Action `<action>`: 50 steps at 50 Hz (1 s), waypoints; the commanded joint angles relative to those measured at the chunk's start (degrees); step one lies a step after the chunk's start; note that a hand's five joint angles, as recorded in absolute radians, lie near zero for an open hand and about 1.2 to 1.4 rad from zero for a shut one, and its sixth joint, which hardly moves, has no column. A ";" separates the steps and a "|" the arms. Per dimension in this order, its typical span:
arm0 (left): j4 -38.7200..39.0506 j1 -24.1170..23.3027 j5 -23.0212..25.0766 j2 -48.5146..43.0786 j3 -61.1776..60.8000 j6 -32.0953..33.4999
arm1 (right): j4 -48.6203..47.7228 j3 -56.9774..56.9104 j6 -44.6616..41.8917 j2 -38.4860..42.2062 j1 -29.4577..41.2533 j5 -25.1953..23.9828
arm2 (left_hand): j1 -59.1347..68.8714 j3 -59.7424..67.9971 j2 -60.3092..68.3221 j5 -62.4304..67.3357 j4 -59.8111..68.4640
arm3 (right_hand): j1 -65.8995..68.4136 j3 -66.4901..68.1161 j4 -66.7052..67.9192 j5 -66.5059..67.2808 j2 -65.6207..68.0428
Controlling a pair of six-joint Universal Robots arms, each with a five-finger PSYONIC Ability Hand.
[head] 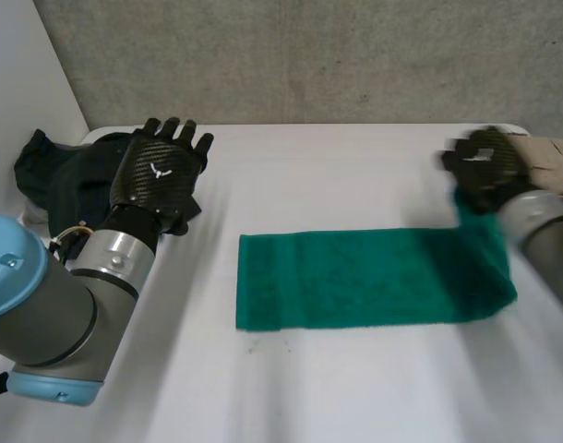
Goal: Fold the laundry.
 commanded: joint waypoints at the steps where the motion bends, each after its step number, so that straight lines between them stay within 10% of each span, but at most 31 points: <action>1: -0.21 -0.15 0.05 2.17 -1.07 -1.30 | -3.34 -2.84 0.33 5.65 20.92 -1.99 | -0.55 -1.59 -1.26 -2.35 -1.17 | 23.62 12.03 11.93 13.31 12.48; 16: 0.49 -2.08 0.05 1.38 0.42 -1.74 | -4.49 -3.90 0.07 16.30 31.32 -8.24 | -0.55 -1.59 -1.26 -2.35 -1.17 | 23.62 12.03 11.93 13.31 12.48; 20: 0.58 -2.43 -0.03 1.03 2.01 -2.27 | -3.70 -4.17 1.47 14.99 31.14 -5.26 | -0.55 -1.59 -1.26 -2.35 -1.17 | -46.38 -57.97 -58.07 -56.69 -57.52; 29: 0.14 -9.01 -0.12 -2.83 6.83 -8.59 | 0.77 1.53 18.93 3.83 20.53 9.42 | 0.45 -0.59 -0.25 -1.34 -0.16 | -46.38 -57.97 -58.07 -56.69 -57.52; 41: -3.63 -21.15 0.23 -17.05 13.34 -10.00 | 10.02 9.10 21.16 3.12 10.23 5.39 | 0.79 -0.25 0.09 -1.00 0.17 | -46.38 -57.97 -58.07 -56.69 -57.52; 50: -7.42 -21.86 -0.03 -26.65 21.34 -9.39 | 8.34 10.42 17.39 3.64 9.69 5.56 | 1.30 0.26 0.59 -0.50 0.68 | -46.38 -57.97 -58.07 -56.69 -57.52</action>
